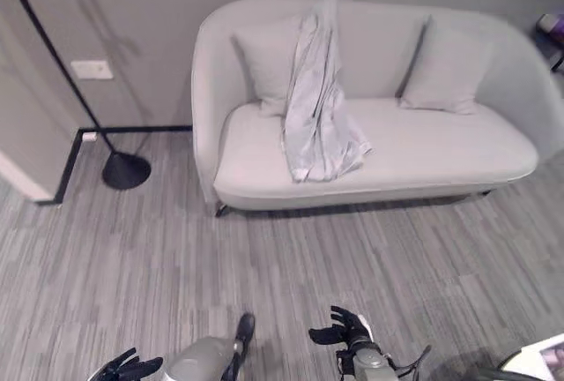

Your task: Hang the clothes on the sofa on the clothes rack.

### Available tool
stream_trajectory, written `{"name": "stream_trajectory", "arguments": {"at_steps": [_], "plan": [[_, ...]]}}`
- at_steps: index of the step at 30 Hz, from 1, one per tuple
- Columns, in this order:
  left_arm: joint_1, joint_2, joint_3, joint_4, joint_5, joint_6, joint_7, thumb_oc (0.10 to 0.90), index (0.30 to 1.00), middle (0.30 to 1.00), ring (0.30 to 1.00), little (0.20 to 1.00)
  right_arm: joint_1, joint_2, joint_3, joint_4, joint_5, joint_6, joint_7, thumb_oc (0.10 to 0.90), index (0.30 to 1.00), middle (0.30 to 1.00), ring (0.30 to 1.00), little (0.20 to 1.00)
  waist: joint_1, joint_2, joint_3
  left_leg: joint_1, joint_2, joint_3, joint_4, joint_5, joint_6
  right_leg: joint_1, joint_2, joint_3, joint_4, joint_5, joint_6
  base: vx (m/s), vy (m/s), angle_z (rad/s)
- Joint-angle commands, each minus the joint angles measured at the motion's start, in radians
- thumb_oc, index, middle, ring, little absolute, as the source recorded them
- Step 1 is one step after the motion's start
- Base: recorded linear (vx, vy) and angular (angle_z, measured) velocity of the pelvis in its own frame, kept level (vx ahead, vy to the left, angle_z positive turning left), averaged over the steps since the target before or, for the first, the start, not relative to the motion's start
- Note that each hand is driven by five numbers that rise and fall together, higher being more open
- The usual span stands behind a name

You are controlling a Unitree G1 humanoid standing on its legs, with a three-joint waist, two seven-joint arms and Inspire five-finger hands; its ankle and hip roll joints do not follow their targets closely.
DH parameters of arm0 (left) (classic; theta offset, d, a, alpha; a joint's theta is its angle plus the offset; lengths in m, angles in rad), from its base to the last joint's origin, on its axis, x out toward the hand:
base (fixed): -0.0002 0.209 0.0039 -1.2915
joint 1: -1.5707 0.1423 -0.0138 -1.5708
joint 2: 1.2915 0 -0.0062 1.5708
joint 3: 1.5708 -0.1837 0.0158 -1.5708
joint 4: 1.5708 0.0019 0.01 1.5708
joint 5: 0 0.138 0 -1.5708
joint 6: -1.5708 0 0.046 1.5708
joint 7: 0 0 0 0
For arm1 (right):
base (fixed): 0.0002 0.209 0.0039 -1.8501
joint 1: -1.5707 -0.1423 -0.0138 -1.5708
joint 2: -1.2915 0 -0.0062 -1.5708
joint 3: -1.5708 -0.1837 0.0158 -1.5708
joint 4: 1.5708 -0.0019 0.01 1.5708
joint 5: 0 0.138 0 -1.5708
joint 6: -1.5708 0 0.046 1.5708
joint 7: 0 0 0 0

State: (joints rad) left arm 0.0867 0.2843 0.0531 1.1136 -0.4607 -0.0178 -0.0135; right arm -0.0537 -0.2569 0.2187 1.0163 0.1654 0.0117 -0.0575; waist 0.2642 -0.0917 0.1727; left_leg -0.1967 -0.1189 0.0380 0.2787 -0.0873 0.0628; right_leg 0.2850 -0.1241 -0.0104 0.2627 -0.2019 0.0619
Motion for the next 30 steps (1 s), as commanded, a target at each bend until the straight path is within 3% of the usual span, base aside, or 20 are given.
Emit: {"name": "stream_trajectory", "arguments": {"at_steps": [1,2,3,4,5,6,7,8,9,12,14,17,18,20,21,22,23,26,29,30], "plan": [[0.033,0.012,-0.043,-0.045,0.015,-0.029,0.000,0.800,0.900,0.900,0.900,0.900,0.027,-0.082,-0.016,-0.021,-0.033,0.000,0.000,0.800,0.900,0.900,0.900,0.900,0.038,0.000,-0.012,0.126,-0.031,-0.125,-0.365,0.173,0.021,-0.015,0.008,-0.030,0.095,0.336,0.080,0.42,0.237,-0.57],[0.031,0.013,-0.047,-0.053,0.015,-0.027,0.003,0.800,0.900,0.900,0.900,0.900,0.026,-0.084,-0.021,-0.019,-0.035,0.005,-0.002,0.800,0.900,0.900,0.900,0.900,0.028,0.014,-0.003,0.162,-0.028,-0.132,-0.362,0.148,0.036,-0.073,-0.014,-0.046,0.243,0.405,0.084,0.37,0.294,0.15],[0.017,0.019,-0.059,-0.061,0.020,-0.024,0.009,0.800,0.900,0.900,0.900,0.900,0.031,-0.086,-0.034,-0.026,-0.031,0.007,-0.008,0.800,0.900,0.900,0.900,0.900,-0.014,0.054,0.020,0.234,-0.011,-0.155,-0.366,0.102,0.066,-0.185,-0.048,-0.091,0.436,0.413,0.053,0.37,0.289,0.41],[0.017,0.019,-0.059,-0.061,0.020,-0.024,0.009,0.800,0.900,0.900,0.900,0.900,0.031,-0.086,-0.034,-0.026,-0.031,0.007,-0.008,0.800,0.900,0.900,0.900,0.900,-0.015,0.051,0.022,0.235,-0.015,-0.155,-0.366,0.102,0.066,-0.187,-0.052,-0.092,0.442,0.408,0.054,0.48,0.280,0.61],[0.012,0.025,-0.059,-0.075,0.023,-0.023,0.014,0.800,0.900,0.900,0.900,0.900,0.046,-0.084,-0.045,-0.040,-0.031,0.006,-0.013,0.800,0.900,0.900,0.900,0.900,-0.046,0.086,0.040,0.288,0.014,-0.179,-0.366,0.065,0.075,-0.293,-0.130,-0.179,0.508,0.293,0.016,0.47,0.051,0.51],[0.006,0.025,-0.053,-0.084,0.016,-0.027,0.020,0.800,0.900,0.900,0.900,0.900,0.050,-0.084,-0.048,-0.046,-0.032,0.005,-0.011,0.800,0.900,0.900,0.900,0.900,-0.049,0.092,0.050,0.327,0.029,-0.184,-0.366,0.025,0.062,-0.329,-0.174,-0.218,0.441,0.231,0.014,0.42,0.066,0.69],[0.005,0.024,-0.054,-0.085,0.016,-0.027,0.020,0.800,0.900,0.900,0.900,0.900,0.050,-0.085,-0.049,-0.046,-0.032,0.006,-0.011,0.800,0.900,0.900,0.900,0.900,-0.052,0.099,0.050,0.319,0.034,-0.185,-0.366,0.040,0.063,-0.327,-0.172,-0.237,0.429,0.243,-0.003,0.35,-0.095,0.65],[0.001,0.025,-0.053,-0.099,0.011,-0.028,0.022,0.800,0.900,0.900,0.900,0.900,0.054,-0.087,-0.051,-0.053,-0.031,0.007,-0.010,0.800,0.900,0.900,0.900,0.900,-0.056,0.101,0.057,0.347,0.049,-0.190,-0.366,0.009,0.053,-0.337,-0.186,-0.259,0.357,0.199,0.001,0.33,-0.191,0.60],[-0.008,0.028,-0.045,-0.110,0.002,-0.037,0.030,0.800,0.900,0.900,0.900,0.900,0.048,-0.091,-0.063,-0.068,-0.023,0.008,-0.009,0.800,0.900,0.900,0.900,0.900,-0.065,0.103,0.070,0.365,0.074,-0.203,-0.366,-0.004,0.026,-0.338,-0.185,-0.315,0.103,0.227,0.015,0.52,-0.330,0.44],[-0.017,0.032,-0.024,-0.121,-0.008,-0.050,0.043,0.800,0.900,0.900,0.900,0.900,0.040,-0.092,-0.081,-0.081,-0.003,0.007,-0.016,0.800,0.900,0.900,0.900,0.900,-0.085,0.082,0.088,0.441,0.106,-0.258,-0.366,-0.078,-0.018,-0.369,-0.119,-0.245,-0.337,0.329,0.089,0.53,-0.320,0.97],[-0.019,0.031,-0.010,-0.110,-0.008,-0.058,0.052,0.800,0.900,0.900,0.900,0.900,0.033,-0.091,-0.081,-0.080,-0.007,0.006,-0.017,0.800,0.900,0.900,0.900,0.900,-0.088,0.066,0.091,0.476,0.124,-0.274,-0.366,-0.103,-0.036,-0.457,-0.117,-0.195,-0.350,0.364,0.128,0.38,-0.223,-0.54],[-0.019,0.033,-0.008,-0.107,-0.003,-0.061,0.051,0.800,0.900,0.900,0.900,0.900,0.032,-0.097,-0.078,-0.085,-0.015,0.006,-0.013,0.800,0.900,0.900,0.900,0.900,-0.081,0.050,0.081,0.493,0.143,-0.297,-0.366,-0.125,-0.055,-0.454,-0.119,-0.213,-0.350,0.363,0.129,0.42,-0.286,0.43],[-0.011,0.030,-0.011,-0.108,0.004,-0.067,0.056,0.800,0.900,0.900,0.900,0.900,0.036,-0.112,-0.077,-0.099,-0.031,0.006,-0.011,0.800,0.900,0.900,0.900,0.900,-0.100,0.034,0.064,0.528,0.194,-0.306,-0.366,-0.138,-0.077,-0.415,-0.110,-0.220,-0.350,0.408,0.117,0.73,-0.548,0.83],[-0.005,0.026,-0.015,-0.120,-0.020,-0.070,0.065,0.800,0.900,0.900,0.900,0.900,0.035,-0.138,-0.078,-0.106,-0.034,0.001,-0.012,0.800,0.900,0.900,0.900,0.900,-0.113,0.051,0.052,0.526,0.280,-0.313,-0.308,-0.077,-0.108,-0.398,-0.073,-0.207,-0.322,0.400,0.096,0.50,-0.428,1.20],[-0.005,0.027,-0.015,-0.121,-0.020,-0.069,0.065,0.800,0.900,0.900,0.900,0.900,0.035,-0.137,-0.078,-0.106,-0.034,0.001,-0.012,0.800,0.900,0.900,0.900,0.900,-0.116,0.046,0.050,0.520,0.275,-0.317,-0.307,-0.074,-0.107,-0.402,-0.079,-0.209,-0.322,0.401,0.097,0.37,-0.418,0.80],[0.001,0.026,-0.024,-0.147,-0.028,-0.070,0.067,0.800,0.900,0.900,0.900,0.900,0.042,-0.156,-0.087,-0.133,-0.025,0.000,-0.022,0.800,0.900,0.900,0.900,0.900,-0.120,0.055,0.055,0.465,0.317,-0.314,-0.168,-0.010,-0.115,-0.382,-0.059,-0.221,-0.277,0.343,0.066,0.32,-0.437,0.29],[0.000,0.025,-0.030,-0.173,-0.037,-0.073,0.065,0.800,0.900,0.900,0.900,0.900,0.043,-0.174,-0.100,-0.143,-0.006,-0.011,-0.033,0.800,0.900,0.900,0.900,0.900,-0.119,0.050,0.067,0.397,0.323,-0.304,-0.036,0.045,-0.109,-0.348,-0.055,-0.243,-0.279,0.310,0.043,0.38,-0.563,0.23],[-0.014,0.025,-0.032,-0.205,-0.052,-0.067,0.073,0.800,0.900,0.900,0.900,0.900,0.019,-0.194,-0.107,-0.129,0.013,-0.014,-0.063,0.800,0.900,0.900,0.900,0.900,-0.106,0.030,0.112,0.233,0.331,-0.198,0.192,0.093,-0.070,-0.249,-0.035,-0.287,-0.315,0.259,-0.008,0.15,-0.395,0.40],[-0.027,0.020,-0.033,-0.198,-0.042,-0.071,0.073,0.800,0.900,0.900,0.900,0.900,0.004,-0.196,-0.106,-0.107,0.015,-0.007,-0.065,0.800,0.900,0.900,0.900,0.900,-0.084,0.017,0.120,0.194,0.277,-0.144,0.116,0.008,-0.070,-0.202,-0.029,-0.307,-0.348,0.239,-0.006,0.13,-0.187,0.34],[-0.043,0.012,-0.045,-0.189,-0.030,-0.069,0.065,0.800,0.900,0.900,0.900,0.900,0.003,-0.198,-0.111,-0.105,0.022,-0.013,-0.062,0.800,0.900,0.900,0.900,0.900,-0.077,0.009,0.115,0.177,0.202,-0.108,-0.018,-0.058,-0.074,-0.185,-0.030,-0.321,-0.350,0.221,0.010,0.17,-0.157,0.11]]}}
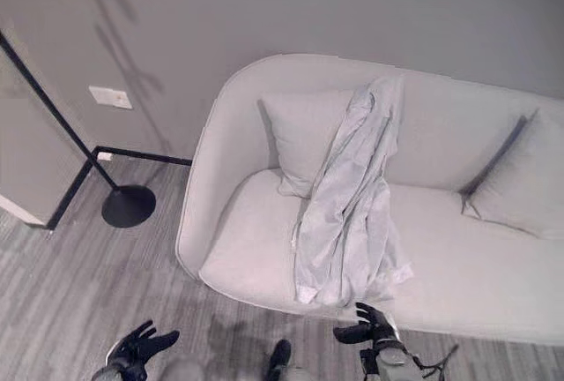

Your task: Hang the clothes on the sofa on the clothes rack.

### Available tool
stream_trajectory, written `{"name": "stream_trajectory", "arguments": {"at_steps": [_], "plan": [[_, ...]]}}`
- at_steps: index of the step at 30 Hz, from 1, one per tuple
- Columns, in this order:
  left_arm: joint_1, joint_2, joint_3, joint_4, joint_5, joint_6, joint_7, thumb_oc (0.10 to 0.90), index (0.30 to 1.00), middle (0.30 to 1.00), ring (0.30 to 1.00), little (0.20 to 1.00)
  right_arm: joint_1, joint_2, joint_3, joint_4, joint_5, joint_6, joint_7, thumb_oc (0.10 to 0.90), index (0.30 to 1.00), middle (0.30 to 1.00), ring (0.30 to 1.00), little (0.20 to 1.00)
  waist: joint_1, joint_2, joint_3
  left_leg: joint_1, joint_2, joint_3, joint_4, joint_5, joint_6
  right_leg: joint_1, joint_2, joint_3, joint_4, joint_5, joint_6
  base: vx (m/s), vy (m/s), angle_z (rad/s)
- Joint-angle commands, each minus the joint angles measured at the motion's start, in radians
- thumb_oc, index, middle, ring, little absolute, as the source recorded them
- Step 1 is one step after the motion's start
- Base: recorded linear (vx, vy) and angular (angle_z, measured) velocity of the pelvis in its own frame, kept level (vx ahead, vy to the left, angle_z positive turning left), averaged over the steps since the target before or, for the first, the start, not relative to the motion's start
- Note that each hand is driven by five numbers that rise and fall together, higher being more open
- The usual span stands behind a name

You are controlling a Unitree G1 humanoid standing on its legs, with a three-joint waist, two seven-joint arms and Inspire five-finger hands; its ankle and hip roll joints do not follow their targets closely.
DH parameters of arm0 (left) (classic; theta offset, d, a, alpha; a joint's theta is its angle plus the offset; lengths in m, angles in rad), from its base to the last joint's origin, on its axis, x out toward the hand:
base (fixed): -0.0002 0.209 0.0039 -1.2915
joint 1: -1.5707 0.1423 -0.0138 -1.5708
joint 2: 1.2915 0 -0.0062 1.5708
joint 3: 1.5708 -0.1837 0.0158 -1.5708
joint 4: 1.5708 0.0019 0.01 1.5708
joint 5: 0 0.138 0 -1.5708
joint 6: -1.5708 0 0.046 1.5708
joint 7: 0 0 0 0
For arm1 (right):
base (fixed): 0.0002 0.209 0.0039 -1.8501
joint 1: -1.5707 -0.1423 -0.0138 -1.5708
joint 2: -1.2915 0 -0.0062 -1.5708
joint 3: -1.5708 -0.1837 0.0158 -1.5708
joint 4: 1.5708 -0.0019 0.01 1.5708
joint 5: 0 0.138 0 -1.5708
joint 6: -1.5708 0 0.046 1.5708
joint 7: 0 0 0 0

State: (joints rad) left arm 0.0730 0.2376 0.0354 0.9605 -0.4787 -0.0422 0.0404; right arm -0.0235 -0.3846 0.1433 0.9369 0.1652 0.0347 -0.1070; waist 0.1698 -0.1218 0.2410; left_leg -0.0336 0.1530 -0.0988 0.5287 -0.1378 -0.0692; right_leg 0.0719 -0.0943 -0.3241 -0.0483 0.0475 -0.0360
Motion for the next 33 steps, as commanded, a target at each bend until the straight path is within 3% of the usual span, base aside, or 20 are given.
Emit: {"name": "stream_trajectory", "arguments": {"at_steps": [1,2,3,4,5,9,12,15,16,18,19,21,24,26,27,28,29,30,31,33], "plan": [[-0.030,0.059,-0.028,-0.036,-0.013,-0.045,0.011,0.800,0.900,0.900,0.900,0.900,-0.027,-0.070,-0.036,-0.025,0.023,-0.036,-0.012,0.800,0.900,0.900,0.900,0.900,0.016,0.035,0.045,0.013,-0.074,0.028,-0.272,-0.003,0.059,0.026,-0.064,-0.009,-0.039,-0.028,0.109,0.19,-0.133,0.02],[-0.040,0.058,-0.041,-0.024,-0.004,-0.041,0.002,0.800,0.900,0.900,0.900,0.900,-0.041,-0.065,-0.026,-0.023,0.032,-0.042,-0.016,0.800,0.900,0.900,0.900,0.900,0.031,0.056,0.038,-0.013,-0.152,0.046,-0.419,0.051,0.060,0.038,-0.033,-0.005,-0.039,-0.041,0.113,0.11,-0.048,0.06],[-0.046,0.060,-0.047,-0.019,0.000,-0.041,-0.001,0.800,0.900,0.900,0.900,0.900,-0.050,-0.062,-0.019,-0.017,0.033,-0.045,-0.017,0.800,0.900,0.900,0.900,0.900,0.039,0.070,0.031,-0.011,-0.181,0.032,-0.478,0.082,0.063,0.041,-0.017,0.000,-0.039,-0.043,0.113,0.11,-0.048,-0.01],[-0.047,0.060,-0.047,-0.019,0.000,-0.041,-0.001,0.800,0.900,0.900,0.900,0.900,-0.051,-0.062,-0.019,-0.016,0.033,-0.045,-0.017,0.800,0.900,0.900,0.900,0.900,0.038,0.069,0.030,-0.013,-0.182,0.031,-0.482,0.085,0.063,0.039,-0.018,-0.002,-0.039,-0.042,0.114,0.15,-0.001,-0.03],[-0.046,0.056,-0.056,0.007,0.012,-0.042,-0.007,0.800,0.900,0.900,0.900,0.900,-0.071,-0.052,-0.001,0.002,0.025,-0.045,-0.014,0.800,0.900,0.900,0.900,0.900,0.046,0.094,0.012,0.022,-0.208,-0.007,-0.559,0.114,0.071,0.049,0.006,0.004,-0.039,-0.048,0.109,0.11,0.003,-0.29],[-0.031,0.053,-0.053,0.037,0.017,-0.038,-0.009,0.800,0.900,0.900,0.900,0.900,-0.083,-0.035,0.026,0.011,-0.001,-0.046,-0.004,0.800,0.900,0.900,0.900,0.900,0.048,0.106,-0.021,0.087,-0.204,-0.025,-0.608,0.127,0.082,0.077,0.004,0.006,-0.019,-0.062,0.103,0.18,0.069,-0.46],[-0.025,0.054,-0.056,0.041,0.016,-0.030,-0.017,0.800,0.900,0.900,0.900,0.900,-0.077,-0.014,0.024,0.004,-0.018,-0.040,0.005,0.800,0.900,0.900,0.900,0.900,0.058,0.124,-0.022,0.136,-0.196,-0.009,-0.616,0.107,0.110,0.026,-0.041,0.026,0.205,-0.073,0.127,0.12,0.141,-0.44],[-0.036,0.063,-0.069,0.008,0.014,-0.024,-0.020,0.800,0.900,0.900,0.900,0.900,-0.055,-0.006,0.013,-0.026,-0.032,-0.032,0.008,0.800,0.900,0.900,0.900,0.900,0.019,0.144,0.030,0.170,-0.185,-0.031,-0.614,0.108,0.140,-0.137,-0.077,0.140,0.567,-0.008,0.172,0.01,0.107,-0.42],[-0.039,0.071,-0.066,-0.007,0.021,-0.025,-0.019,0.800,0.900,0.900,0.900,0.900,-0.018,0.008,-0.007,-0.030,-0.034,-0.029,0.006,0.800,0.900,0.900,0.900,0.900,0.015,0.145,0.029,0.183,-0.168,-0.033,-0.616,0.089,0.135,-0.142,-0.172,0.104,0.562,0.014,0.164,0.09,-0.079,0.33],[-0.047,0.080,-0.063,-0.018,0.028,-0.030,-0.016,0.800,0.900,0.900,0.900,0.900,0.010,0.012,-0.031,-0.033,-0.038,-0.026,0.010,0.800,0.900,0.900,0.900,0.900,0.017,0.138,0.021,0.186,-0.143,-0.039,-0.616,0.070,0.113,-0.103,-0.258,0.052,0.435,0.020,0.153,0.15,-0.167,0.45],[-0.047,0.081,-0.064,-0.018,0.028,-0.030,-0.016,0.800,0.900,0.900,0.900,0.900,0.011,0.012,-0.031,-0.034,-0.038,-0.026,0.010,0.800,0.900,0.900,0.900,0.900,0.014,0.140,0.022,0.189,-0.140,-0.043,-0.616,0.069,0.112,-0.093,-0.255,0.045,0.427,0.022,0.153,0.14,-0.194,0.25],[-0.043,0.091,-0.061,-0.044,0.032,-0.033,-0.017,0.800,0.900,0.900,0.900,0.900,0.017,0.003,-0.042,-0.026,-0.050,-0.023,0.016,0.800,0.900,0.900,0.900,0.900,0.014,0.124,0.013,0.190,-0.118,-0.053,-0.616,0.050,0.089,-0.050,-0.303,0.028,0.262,0.083,0.172,0.17,-0.308,0.16],[-0.022,0.111,-0.042,-0.061,0.038,-0.047,-0.006,0.800,0.900,0.900,0.900,0.900,0.003,-0.004,-0.041,-0.037,-0.053,-0.025,0.024,0.800,0.900,0.900,0.900,0.900,0.030,0.084,0.002,0.207,-0.052,-0.043,-0.616,0.024,0.035,-0.054,-0.371,0.074,0.073,0.260,0.247,0.19,-0.535,-0.07],[-0.022,0.118,-0.041,-0.053,0.036,-0.048,-0.002,0.800,0.900,0.900,0.900,0.900,-0.004,-0.010,-0.040,-0.039,-0.049,-0.027,0.023,0.800,0.900,0.900,0.900,0.900,0.029,0.078,0.006,0.214,-0.025,-0.027,-0.616,0.020,0.018,-0.067,-0.363,0.097,0.062,0.278,0.256,0.12,-0.487,-0.18],[-0.026,0.126,-0.037,-0.060,0.024,-0.054,-0.001,0.800,0.900,0.900,0.900,0.900,-0.017,-0.017,-0.035,-0.054,-0.053,-0.026,0.025,0.800,0.900,0.900,0.900,0.900,0.036,0.052,0.002,0.206,0.022,-0.017,-0.616,0.029,-0.021,-0.059,-0.341,0.104,0.035,0.258,0.279,0.07,-0.347,-0.21],[-0.026,0.126,-0.037,-0.060,0.024,-0.054,-0.001,0.800,0.900,0.900,0.900,0.900,-0.017,-0.017,-0.035,-0.054,-0.053,-0.026,0.025,0.800,0.900,0.900,0.900,0.900,0.035,0.054,0.002,0.207,0.023,-0.017,-0.616,0.029,-0.022,-0.056,-0.339,0.102,0.033,0.259,0.279,0.17,-0.690,-0.17],[-0.019,0.131,-0.032,-0.066,0.017,-0.054,-0.005,0.800,0.900,0.900,0.900,0.900,-0.014,-0.019,-0.033,-0.071,-0.057,-0.027,0.026,0.800,0.900,0.900,0.900,0.900,0.045,0.034,-0.005,0.213,0.061,-0.005,-0.616,0.031,-0.049,-0.032,-0.315,0.062,0.005,0.201,0.286,0.11,-0.408,-0.14],[-0.013,0.128,-0.032,-0.093,0.008,-0.054,-0.002,0.800,0.900,0.900,0.900,0.900,-0.010,-0.022,-0.035,-0.090,-0.060,-0.024,0.025,0.800,0.900,0.900,0.900,0.900,0.035,0.041,-0.011,0.195,0.085,-0.008,-0.616,0.039,-0.058,-0.017,-0.288,0.041,-0.002,0.149,0.278,0.15,-0.770,-0.12],[-0.015,0.121,-0.034,-0.118,-0.013,-0.056,0.008,0.800,0.900,0.900,0.900,0.900,0.000,-0.045,-0.050,-0.128,-0.045,-0.034,0.011,0.800,0.900,0.900,0.900,0.900,0.016,0.062,-0.013,0.159,0.158,-0.006,-0.616,0.100,-0.077,-0.011,-0.209,0.036,0.005,0.054,0.234,0.05,-0.431,-0.12],[-0.019,0.116,-0.043,-0.133,-0.018,-0.055,0.010,0.800,0.900,0.900,0.900,0.900,0.005,-0.058,-0.063,-0.144,-0.034,-0.036,-0.001,0.800,0.900,0.900,0.900,0.900,0.000,0.078,-0.015,0.132,0.174,0.001,-0.616,0.134,-0.074,-0.007,-0.184,0.013,0.006,0.030,0.216,0.03,-0.418,0.18]]}}
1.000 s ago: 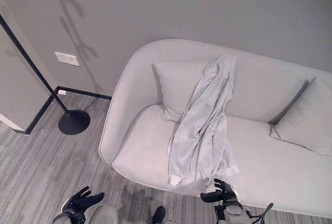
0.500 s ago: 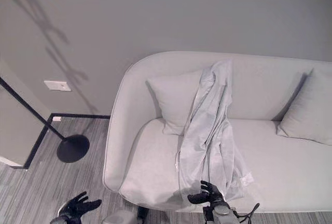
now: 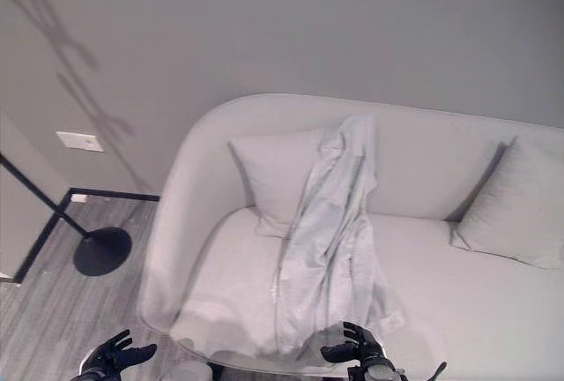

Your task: Hang the clothes on the sofa on the clothes rack.

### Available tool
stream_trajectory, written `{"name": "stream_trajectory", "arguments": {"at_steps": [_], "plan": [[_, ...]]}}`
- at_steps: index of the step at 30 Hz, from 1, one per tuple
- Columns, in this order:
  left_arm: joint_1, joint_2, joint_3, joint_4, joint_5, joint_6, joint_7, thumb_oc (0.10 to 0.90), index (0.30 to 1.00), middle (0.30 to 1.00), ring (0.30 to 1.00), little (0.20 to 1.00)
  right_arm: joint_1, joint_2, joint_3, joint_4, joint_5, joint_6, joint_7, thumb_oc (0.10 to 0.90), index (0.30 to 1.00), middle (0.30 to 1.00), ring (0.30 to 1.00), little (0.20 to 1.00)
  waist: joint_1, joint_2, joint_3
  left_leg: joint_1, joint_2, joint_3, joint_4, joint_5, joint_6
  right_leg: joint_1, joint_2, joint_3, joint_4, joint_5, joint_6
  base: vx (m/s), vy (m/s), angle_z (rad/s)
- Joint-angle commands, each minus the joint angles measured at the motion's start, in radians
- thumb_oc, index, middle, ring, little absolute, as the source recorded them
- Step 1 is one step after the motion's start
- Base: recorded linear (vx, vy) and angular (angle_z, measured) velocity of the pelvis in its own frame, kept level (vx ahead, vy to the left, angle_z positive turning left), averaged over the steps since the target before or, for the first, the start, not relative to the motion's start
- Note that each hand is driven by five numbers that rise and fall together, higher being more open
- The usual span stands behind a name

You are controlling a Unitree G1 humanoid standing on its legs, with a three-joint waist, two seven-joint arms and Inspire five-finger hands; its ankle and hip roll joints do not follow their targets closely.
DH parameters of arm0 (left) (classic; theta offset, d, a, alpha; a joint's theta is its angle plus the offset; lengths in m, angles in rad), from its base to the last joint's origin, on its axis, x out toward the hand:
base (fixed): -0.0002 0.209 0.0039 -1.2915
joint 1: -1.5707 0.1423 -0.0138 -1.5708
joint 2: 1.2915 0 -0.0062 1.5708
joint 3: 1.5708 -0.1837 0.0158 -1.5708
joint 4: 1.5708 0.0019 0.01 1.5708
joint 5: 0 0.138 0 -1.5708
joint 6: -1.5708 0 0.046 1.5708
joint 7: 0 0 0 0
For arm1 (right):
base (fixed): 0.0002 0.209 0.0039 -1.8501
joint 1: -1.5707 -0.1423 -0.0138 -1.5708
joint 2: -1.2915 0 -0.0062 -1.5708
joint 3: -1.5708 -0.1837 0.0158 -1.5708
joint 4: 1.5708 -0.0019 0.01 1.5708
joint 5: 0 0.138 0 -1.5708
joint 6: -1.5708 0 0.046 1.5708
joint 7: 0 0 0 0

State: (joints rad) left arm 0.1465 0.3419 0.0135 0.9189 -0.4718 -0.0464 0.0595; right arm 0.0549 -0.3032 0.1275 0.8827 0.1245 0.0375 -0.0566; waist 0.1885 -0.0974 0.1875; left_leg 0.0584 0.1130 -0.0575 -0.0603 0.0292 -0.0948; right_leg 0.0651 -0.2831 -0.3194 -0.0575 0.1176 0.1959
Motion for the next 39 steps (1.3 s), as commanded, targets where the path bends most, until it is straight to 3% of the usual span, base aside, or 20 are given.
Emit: {"name": "stream_trajectory", "arguments": {"at_steps": [1,3,4,6,7,8,9,11,13,17,20,22,25,26,27,28,29,34,36,39], "plan": [[-0.114,0.003,-0.044,-0.131,0.001,-0.048,-0.005,0.800,0.900,0.900,0.900,0.900,-0.062,-0.158,-0.081,-0.117,0.031,-0.043,-0.080,0.800,0.900,0.900,0.900,0.900,-0.057,0.064,0.052,-0.008,0.215,0.065,0.023,0.012,-0.024,0.027,0.018,-0.039,-0.008,-0.057,-0.041,0.00,-0.331,0.47],[-0.120,-0.002,-0.045,-0.141,0.004,-0.047,-0.002,0.800,0.900,0.900,0.900,0.900,-0.068,-0.162,-0.083,-0.111,0.034,-0.041,-0.090,0.800,0.900,0.900,0.900,0.900,-0.064,0.061,0.059,-0.022,0.194,0.084,0.063,0.003,-0.019,0.043,0.021,-0.053,-0.028,-0.057,-0.047,0.01,-0.232,0.64],[-0.132,-0.005,-0.047,-0.164,0.007,-0.051,0.011,0.800,0.900,0.900,0.900,0.900,-0.077,-0.169,-0.090,-0.118,0.035,-0.040,-0.102,0.800,0.900,0.900,0.900,0.900,-0.054,0.061,0.069,-0.047,0.121,0.029,0.077,-0.029,-0.014,0.045,0.023,-0.051,-0.030,-0.066,-0.045,0.08,-0.199,0.38],[-0.141,-0.007,-0.050,-0.180,0.008,-0.050,0.017,0.800,0.900,0.900,0.900,0.900,-0.075,-0.173,-0.101,-0.123,0.030,-0.036,-0.110,0.800,0.900,0.900,0.900,0.900,-0.057,0.060,0.070,-0.069,0.081,-0.005,0.057,-0.026,-0.014,0.049,0.022,-0.054,-0.030,-0.069,-0.046,0.08,-0.071,0.03],[-0.151,-0.005,-0.070,-0.214,0.026,-0.048,0.019,0.800,0.900,0.900,0.900,0.900,-0.084,-0.180,-0.117,-0.129,0.034,-0.035,-0.128,0.800,0.900,0.900,0.900,0.900,-0.048,0.068,0.072,-0.106,0.012,-0.043,-0.001,-0.022,-0.006,0.049,0.035,-0.049,-0.030,-0.080,-0.046,0.06,-0.012,0.06],[-0.151,-0.005,-0.071,-0.214,0.026,-0.048,0.019,0.800,0.900,0.900,0.900,0.900,-0.084,-0.180,-0.117,-0.129,0.034,-0.035,-0.128,0.800,0.900,0.900,0.900,0.900,-0.048,0.068,0.071,-0.105,0.012,-0.043,-0.003,-0.022,-0.005,0.049,0.034,-0.049,-0.030,-0.080,-0.046,0.11,0.047,-0.03],[-0.150,0.002,-0.078,-0.231,0.044,-0.051,0.023,0.800,0.900,0.900,0.900,0.900,-0.112,-0.199,-0.119,-0.120,0.029,-0.039,-0.136,0.800,0.900,0.900,0.900,0.900,-0.040,0.089,0.064,-0.133,-0.032,-0.095,-0.027,-0.049,0.009,0.043,0.049,-0.034,-0.030,-0.086,-0.040,0.05,0.062,-0.11],[-0.160,0.014,-0.092,-0.263,0.052,-0.057,0.031,0.800,0.900,0.900,0.900,0.900,-0.134,-0.212,-0.120,-0.123,0.029,-0.043,-0.144,0.800,0.900,0.900,0.900,0.900,-0.039,0.094,0.067,-0.135,-0.041,-0.116,-0.027,-0.040,0.013,0.049,0.048,-0.019,-0.030,-0.082,-0.042,0.08,0.128,-0.39],[-0.181,0.044,-0.098,-0.322,0.057,-0.070,0.037,0.800,0.900,0.900,0.900,0.900,-0.149,-0.223,-0.135,-0.154,0.040,-0.045,-0.148,0.800,0.900,0.900,0.900,0.900,-0.048,0.090,0.074,-0.125,-0.032,-0.100,-0.009,-0.019,0.007,0.063,0.040,-0.003,-0.030,-0.079,-0.040,0.12,0.218,-0.71],[-0.233,0.127,-0.114,-0.419,0.101,-0.074,0.035,0.800,0.900,0.900,0.900,0.900,-0.208,-0.257,-0.142,-0.196,0.050,-0.064,-0.145,0.800,0.900,0.900,0.900,0.900,-0.028,0.074,0.076,-0.093,-0.047,-0.075,0.026,-0.059,0.031,0.045,0.008,0.051,0.025,-0.079,-0.022,0.09,0.211,-0.48],[-0.315,0.187,-0.133,-0.454,0.134,-0.071,0.038,0.800,0.900,0.900,0.900,0.900,-0.285,-0.268,-0.118,-0.219,0.062,-0.068,-0.145,0.800,0.900,0.900,0.900,0.900,-0.019,0.062,0.117,-0.068,-0.052,-0.038,0.064,-0.097,0.067,-0.043,-0.036,0.111,0.224,-0.066,-0.004,0.00,0.159,-0.57],[-0.379,0.212,-0.154,-0.442,0.165,-0.070,0.059,0.800,0.900,0.900,0.900,0.900,-0.326,-0.276,-0.106,-0.243,0.062,-0.070,-0.151,0.800,0.900,0.900,0.900,0.900,-0.030,0.065,0.156,-0.054,-0.043,-0.046,0.066,-0.098,0.075,-0.118,-0.049,0.156,0.330,-0.001,0.010,-0.02,-0.010,-0.35],[-0.468,0.252,-0.174,-0.439,0.199,-0.075,0.094,0.800,0.900,0.900,0.900,0.900,-0.386,-0.316,-0.096,-0.250,0.069,-0.071,-0.154,0.800,0.900,0.900,0.900,0.900,-0.038,0.069,0.175,-0.030,-0.004,-0.070,0.025,-0.099,0.050,-0.150,-0.064,0.124,0.208,0.015,0.007,0.08,-0.196,0.12],[-0.508,0.269,-0.187,-0.416,0.215,-0.063,0.106,0.800,0.900,0.900,0.900,0.900,-0.415,-0.359,-0.095,-0.265,0.080,-0.072,-0.180,0.800,0.900,0.900,0.900,0.900,-0.051,0.053,0.191,-0.018,0.006,-0.090,0.004,-0.104,0.030,-0.168,-0.027,0.157,0.045,0.022,0.011,0.18,-0.273,0.11],[-0.511,0.268,-0.173,-0.432,0.219,-0.077,0.117,0.800,0.900,0.900,0.900,0.900,-0.407,-0.349,-0.105,-0.283,0.074,-0.070,-0.178,0.800,0.900,0.900,0.900,0.900,-0.055,0.041,0.190,-0.015,0.015,-0.100,-0.006,-0.098,0.021,-0.148,-0.017,0.172,0.007,0.060,0.024,0.18,-0.272,0.14],[-0.511,0.268,-0.173,-0.432,0.219,-0.077,0.117,0.800,0.900,0.900,0.900,0.900,-0.407,-0.349,-0.105,-0.283,0.074,-0.070,-0.178,0.800,0.900,0.900,0.900,0.900,-0.055,0.041,0.190,-0.014,0.015,-0.100,-0.006,-0.098,0.021,-0.147,-0.017,0.172,0.006,0.060,0.024,0.18,-0.276,0.22],[-0.548,0.264,-0.189,-0.422,0.205,-0.083,0.130,0.800,0.900,0.900,0.900,0.900,-0.408,-0.362,-0.102,-0.283,0.090,-0.078,-0.174,0.800,0.900,0.900,0.900,0.900,-0.054,0.019,0.188,-0.024,0.031,-0.115,-0.026,-0.081,0.007,-0.133,-0.002,0.166,0.001,0.063,0.021,0.11,-0.253,0.50],[-0.751,0.262,-0.316,-0.371,0.248,-0.089,0.169,0.800,0.900,0.900,0.900,0.900,-0.523,-0.421,-0.063,-0.295,0.146,-0.102,-0.205,0.800,0.900,0.900,0.900,0.900,-0.100,0.035,0.230,-0.160,0.059,-0.132,-0.027,-0.017,-0.031,-0.157,0.000,0.061,-0.006,0.052,0.019,-0.08,-0.158,0.83],[-0.862,0.293,-0.369,-0.324,0.233,-0.091,0.183,0.800,0.900,0.900,0.900,0.900,-0.656,-0.447,0.003,-0.260,0.183,-0.107,-0.220,0.800,0.900,0.900,0.900,0.900,-0.111,0.043,0.240,-0.223,0.056,-0.108,-0.027,-0.001,-0.039,-0.201,-0.006,0.047,-0.011,0.061,0.026,-0.14,0.041,0.37],[-1.039,0.349,-0.463,-0.198,0.161,-0.098,0.203,0.800,0.900,0.900,0.900,0.900,-0.929,-0.458,0.167,-0.038,0.281,-0.098,-0.207,0.800,0.900,0.900,0.900,0.900,-0.108,0.038,0.255,-0.279,0.051,-0.107,-0.027,0.005,-0.035,-0.284,0.002,0.070,-0.023,0.084,0.029,-0.06,0.039,-0.06]]}}
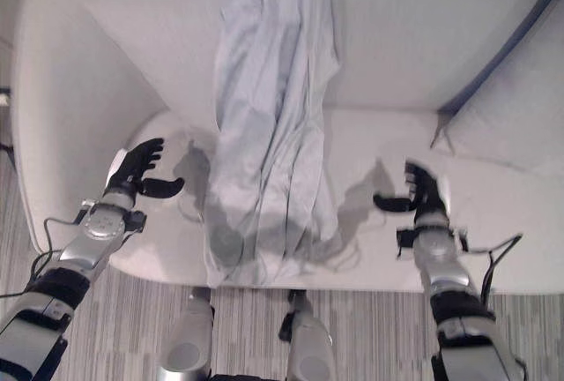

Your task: Hang the clothes on the sofa on the clothes rack.

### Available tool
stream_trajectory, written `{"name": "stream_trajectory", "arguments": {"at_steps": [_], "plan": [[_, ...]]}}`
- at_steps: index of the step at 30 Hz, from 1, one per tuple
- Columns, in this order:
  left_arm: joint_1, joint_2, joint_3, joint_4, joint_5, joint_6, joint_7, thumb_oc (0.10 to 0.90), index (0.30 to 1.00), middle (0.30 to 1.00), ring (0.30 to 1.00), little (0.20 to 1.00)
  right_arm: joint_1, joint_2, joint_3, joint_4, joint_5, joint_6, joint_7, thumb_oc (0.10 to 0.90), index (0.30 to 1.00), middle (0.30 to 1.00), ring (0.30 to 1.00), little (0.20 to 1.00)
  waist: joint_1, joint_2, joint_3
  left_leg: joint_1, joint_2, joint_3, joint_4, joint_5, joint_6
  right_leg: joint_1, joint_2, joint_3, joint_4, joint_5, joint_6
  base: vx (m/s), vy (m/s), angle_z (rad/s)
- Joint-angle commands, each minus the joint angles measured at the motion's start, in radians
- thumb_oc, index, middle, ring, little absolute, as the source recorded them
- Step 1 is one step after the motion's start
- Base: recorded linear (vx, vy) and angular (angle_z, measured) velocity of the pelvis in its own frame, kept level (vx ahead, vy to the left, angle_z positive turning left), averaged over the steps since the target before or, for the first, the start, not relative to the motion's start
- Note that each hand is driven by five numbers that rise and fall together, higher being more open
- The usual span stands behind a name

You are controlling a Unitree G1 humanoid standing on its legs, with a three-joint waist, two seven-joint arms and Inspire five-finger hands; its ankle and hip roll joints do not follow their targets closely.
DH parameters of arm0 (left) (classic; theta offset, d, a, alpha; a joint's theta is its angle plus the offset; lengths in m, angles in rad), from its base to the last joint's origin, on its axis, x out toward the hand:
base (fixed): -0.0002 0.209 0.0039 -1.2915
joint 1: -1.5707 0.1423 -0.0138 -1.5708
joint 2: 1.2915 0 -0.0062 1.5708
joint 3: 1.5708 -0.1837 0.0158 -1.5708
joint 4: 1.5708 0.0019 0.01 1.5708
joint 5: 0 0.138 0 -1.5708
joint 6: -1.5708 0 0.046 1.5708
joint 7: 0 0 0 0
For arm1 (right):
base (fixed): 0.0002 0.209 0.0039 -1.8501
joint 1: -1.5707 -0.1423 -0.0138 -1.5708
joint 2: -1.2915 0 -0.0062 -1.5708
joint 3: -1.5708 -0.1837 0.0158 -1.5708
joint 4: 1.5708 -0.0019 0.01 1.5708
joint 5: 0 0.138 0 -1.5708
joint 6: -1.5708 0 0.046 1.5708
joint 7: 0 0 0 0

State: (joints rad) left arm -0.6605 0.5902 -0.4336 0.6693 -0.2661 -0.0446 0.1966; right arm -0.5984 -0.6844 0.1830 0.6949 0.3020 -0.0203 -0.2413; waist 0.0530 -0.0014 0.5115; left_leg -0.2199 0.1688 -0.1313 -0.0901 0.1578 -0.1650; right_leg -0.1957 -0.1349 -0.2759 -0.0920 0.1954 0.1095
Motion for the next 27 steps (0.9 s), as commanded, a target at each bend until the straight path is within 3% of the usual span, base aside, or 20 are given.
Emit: {"name": "stream_trajectory", "arguments": {"at_steps": [1,2,6,12,17,26,27], "plan": [[-0.239,0.102,-0.016,0.057,-0.047,-0.102,0.065,0.800,0.900,0.900,0.900,0.900,-0.288,-0.077,0.117,0.159,0.107,-0.043,-0.019,0.800,0.900,0.900,0.900,0.900,0.027,-0.058,-0.066,-0.003,-0.005,-0.032,0.003,-0.123,0.036,-0.026,-0.146,0.028,0.012,0.007,0.116,-0.04,0.039,-0.14],[-0.315,0.131,-0.057,0.091,-0.076,-0.103,0.068,0.800,0.900,0.900,0.900,0.900,-0.398,-0.071,0.170,0.267,0.143,-0.025,-0.006,0.800,0.900,0.900,0.900,0.900,0.029,-0.056,-0.053,-0.023,-0.009,-0.031,0.003,-0.122,0.040,-0.054,-0.149,0.041,0.005,0.015,0.119,-0.03,0.042,-0.06],[-0.429,0.159,-0.088,0.074,-0.131,-0.118,0.101,0.800,0.900,0.900,0.900,0.900,-0.562,-0.046,0.236,0.426,0.206,-0.007,0.012,0.800,0.900,0.900,0.900,0.900,0.049,-0.048,-0.017,-0.063,-0.023,-0.039,0.003,-0.116,0.047,-0.099,-0.157,0.059,0.005,0.015,0.119,-0.01,0.026,-0.07],[-0.506,0.164,-0.112,0.009,-0.126,-0.125,0.143,0.800,0.900,0.900,0.900,0.900,-0.649,-0.045,0.303,0.529,0.211,0.009,0.037,0.800,0.900,0.900,0.900,0.900,0.071,-0.035,0.008,-0.089,-0.028,-0.051,0.003,-0.112,0.048,-0.122,-0.160,0.061,0.005,0.017,0.121,0.01,0.004,0.00],[-0.513,0.107,-0.108,-0.131,-0.073,-0.114,0.183,0.800,0.900,0.900,0.900,0.900,-0.693,-0.046,0.325,0.555,0.225,0.006,0.026,0.800,0.900,0.900,0.900,0.900,0.094,-0.015,0.008,-0.096,-0.036,-0.068,0.003,-0.123,0.051,-0.125,-0.162,0.054,0.005,0.004,0.120,0.07,-0.012,0.04],[-0.481,0.085,-0.080,-0.270,-0.034,-0.103,0.206,0.800,0.900,0.900,0.900,0.900,-0.725,-0.077,0.349,0.526,0.248,-0.008,0.028,0.800,0.900,0.900,0.900,0.900,0.119,0.010,0.008,-0.092,-0.048,-0.091,0.003,-0.130,0.053,-0.110,-0.171,0.045,0.005,-0.006,0.121,0.05,-0.003,0.06],[-0.466,0.081,-0.074,-0.320,-0.018,-0.103,0.211,0.800,0.900,0.900,0.900,0.900,-0.721,-0.087,0.356,0.442,0.279,-0.037,0.023,0.800,0.900,0.900,0.900,0.900,0.130,0.012,0.008,-0.082,-0.044,-0.099,0.003,-0.139,0.053,-0.097,-0.167,0.046,0.005,-0.020,0.118,0.07,-0.010,0.03]]}}
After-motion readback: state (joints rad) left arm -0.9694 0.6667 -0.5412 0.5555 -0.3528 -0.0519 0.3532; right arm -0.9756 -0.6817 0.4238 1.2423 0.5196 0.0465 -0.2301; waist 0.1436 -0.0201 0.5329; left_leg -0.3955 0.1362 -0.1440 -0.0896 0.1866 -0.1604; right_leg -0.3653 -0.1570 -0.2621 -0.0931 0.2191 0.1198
